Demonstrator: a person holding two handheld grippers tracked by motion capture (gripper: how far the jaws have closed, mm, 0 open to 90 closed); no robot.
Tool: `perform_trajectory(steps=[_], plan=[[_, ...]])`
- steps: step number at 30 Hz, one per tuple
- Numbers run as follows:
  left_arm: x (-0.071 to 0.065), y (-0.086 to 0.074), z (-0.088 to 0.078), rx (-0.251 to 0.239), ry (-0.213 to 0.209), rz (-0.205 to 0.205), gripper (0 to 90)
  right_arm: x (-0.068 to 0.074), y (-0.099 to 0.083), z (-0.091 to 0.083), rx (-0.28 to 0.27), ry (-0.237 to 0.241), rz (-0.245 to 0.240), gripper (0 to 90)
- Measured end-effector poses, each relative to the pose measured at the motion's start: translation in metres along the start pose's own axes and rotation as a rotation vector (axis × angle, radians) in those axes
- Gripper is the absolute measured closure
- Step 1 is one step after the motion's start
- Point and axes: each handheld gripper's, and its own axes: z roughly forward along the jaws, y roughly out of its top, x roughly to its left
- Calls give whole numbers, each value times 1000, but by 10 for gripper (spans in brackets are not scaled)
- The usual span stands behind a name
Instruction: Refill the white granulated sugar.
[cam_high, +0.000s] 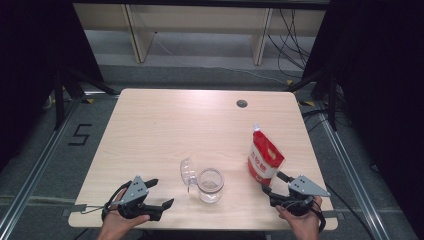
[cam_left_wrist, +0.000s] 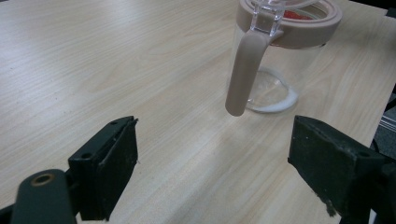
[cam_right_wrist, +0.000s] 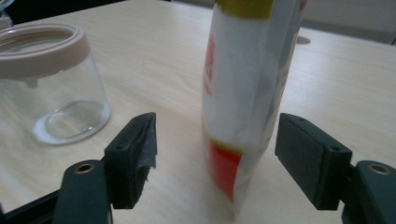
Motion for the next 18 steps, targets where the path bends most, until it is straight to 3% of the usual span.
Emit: perform_trajectory(steps=[2,3,6,7,10,11,13,14,15,16,18], plan=[[0,0,0,7,-1,8,152,-2,2,6,-5,10,8,285],[-2,-1,1,-1,-2,-25,152,-4,3,11,-16,16,9,272],[-2,-1,0,6,2,-20,152,-4,3,15,-9,6,24,273],[-1,0,0,5,0,-9,152,-7,3,23,-16,14,-11,277],[0,0,0,-1,-3,-1,153,-6,4,27,-6,-4,-6,277],[0,0,0,-1,-3,0,152,-9,5,31,-21,4,-42,277],[1,0,-1,4,3,2,153,-10,5,35,-21,8,-15,276],[-1,-1,-1,4,13,-31,152,-8,5,35,-11,-3,1,276],[1,0,-1,6,12,-12,152,-12,5,38,-21,0,-26,276],[1,-1,-1,8,18,-26,152,-11,4,40,-16,2,23,275],[2,-1,0,-3,5,-23,153,-14,5,43,-28,6,3,274]])
